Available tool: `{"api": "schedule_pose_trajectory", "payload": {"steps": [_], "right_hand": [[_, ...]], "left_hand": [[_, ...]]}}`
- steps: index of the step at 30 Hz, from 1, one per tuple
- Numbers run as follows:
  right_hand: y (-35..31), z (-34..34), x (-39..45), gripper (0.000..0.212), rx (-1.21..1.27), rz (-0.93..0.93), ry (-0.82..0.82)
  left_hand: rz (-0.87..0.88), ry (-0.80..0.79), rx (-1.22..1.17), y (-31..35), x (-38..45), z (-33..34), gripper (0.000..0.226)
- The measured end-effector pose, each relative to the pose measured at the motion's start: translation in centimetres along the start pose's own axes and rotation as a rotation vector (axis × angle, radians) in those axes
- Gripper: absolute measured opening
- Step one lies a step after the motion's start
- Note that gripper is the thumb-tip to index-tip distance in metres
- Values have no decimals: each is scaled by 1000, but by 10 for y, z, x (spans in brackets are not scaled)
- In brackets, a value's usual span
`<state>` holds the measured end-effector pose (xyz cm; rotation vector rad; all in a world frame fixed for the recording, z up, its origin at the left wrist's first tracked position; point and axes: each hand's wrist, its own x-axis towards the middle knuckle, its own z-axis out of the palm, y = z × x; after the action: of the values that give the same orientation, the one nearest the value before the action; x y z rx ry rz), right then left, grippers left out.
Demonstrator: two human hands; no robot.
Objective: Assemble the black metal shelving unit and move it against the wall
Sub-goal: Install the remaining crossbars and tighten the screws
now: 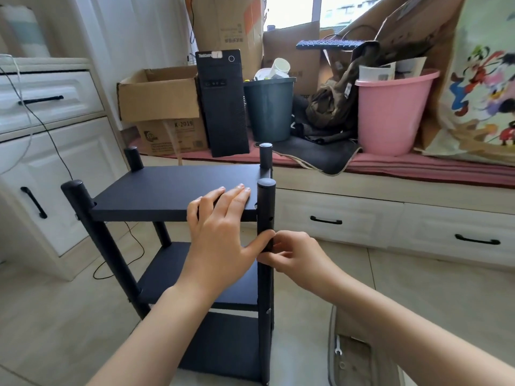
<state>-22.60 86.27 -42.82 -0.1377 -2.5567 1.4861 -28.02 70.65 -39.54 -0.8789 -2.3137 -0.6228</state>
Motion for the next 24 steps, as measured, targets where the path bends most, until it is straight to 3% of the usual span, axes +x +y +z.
{"api": "schedule_pose_trajectory", "payload": {"steps": [9,14,24], "right_hand": [[50,-44,-3,19,-43,119,-212],[112,-58,-19,18,45,287,-180],[282,-34,-70,10,-35,651,-120]], "left_hand": [[62,259,52,7,-2,25,55],[56,311,116,9,0,31,54],[-2,343,173,14,1,43,50]]}}
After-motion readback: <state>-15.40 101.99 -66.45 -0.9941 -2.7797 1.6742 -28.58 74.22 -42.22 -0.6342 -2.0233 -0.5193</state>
